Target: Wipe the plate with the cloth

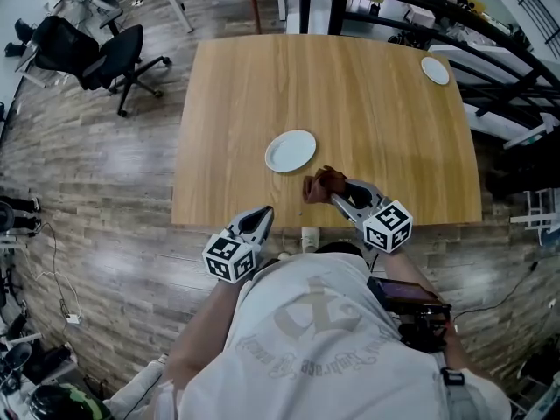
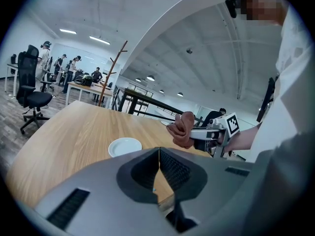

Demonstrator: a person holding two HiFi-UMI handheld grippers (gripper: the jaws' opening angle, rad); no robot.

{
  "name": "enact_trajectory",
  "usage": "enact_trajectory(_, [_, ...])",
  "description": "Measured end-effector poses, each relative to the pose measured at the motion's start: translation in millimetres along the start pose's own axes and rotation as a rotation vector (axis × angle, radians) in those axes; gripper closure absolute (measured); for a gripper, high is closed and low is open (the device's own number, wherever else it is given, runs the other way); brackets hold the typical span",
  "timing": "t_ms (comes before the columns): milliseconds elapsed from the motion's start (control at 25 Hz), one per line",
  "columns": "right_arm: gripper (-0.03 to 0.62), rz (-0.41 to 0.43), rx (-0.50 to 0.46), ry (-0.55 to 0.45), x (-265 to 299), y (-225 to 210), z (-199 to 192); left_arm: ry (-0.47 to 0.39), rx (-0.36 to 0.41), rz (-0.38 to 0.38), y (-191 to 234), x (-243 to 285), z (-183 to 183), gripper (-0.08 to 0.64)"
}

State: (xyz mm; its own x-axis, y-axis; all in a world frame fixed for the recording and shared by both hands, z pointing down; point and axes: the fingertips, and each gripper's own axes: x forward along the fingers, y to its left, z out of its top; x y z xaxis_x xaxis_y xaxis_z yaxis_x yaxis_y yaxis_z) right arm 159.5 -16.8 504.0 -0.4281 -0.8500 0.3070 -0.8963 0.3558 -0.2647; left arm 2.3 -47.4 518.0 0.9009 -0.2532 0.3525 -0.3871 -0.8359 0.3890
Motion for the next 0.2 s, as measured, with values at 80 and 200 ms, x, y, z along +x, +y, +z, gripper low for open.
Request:
enact_trajectory(80, [0.465, 0.004, -0.003, 0.002, 1.6, 0.8, 1.4, -0.001, -0.002, 0.004, 0.5, -1.0, 0.7, 0.546])
enact_trajectory(200, [0.465, 0.008, -0.007, 0.007, 4.0, 2.3, 3.0, -0.002, -0.004, 0.008, 1.9, -3.6, 1.4, 0.546])
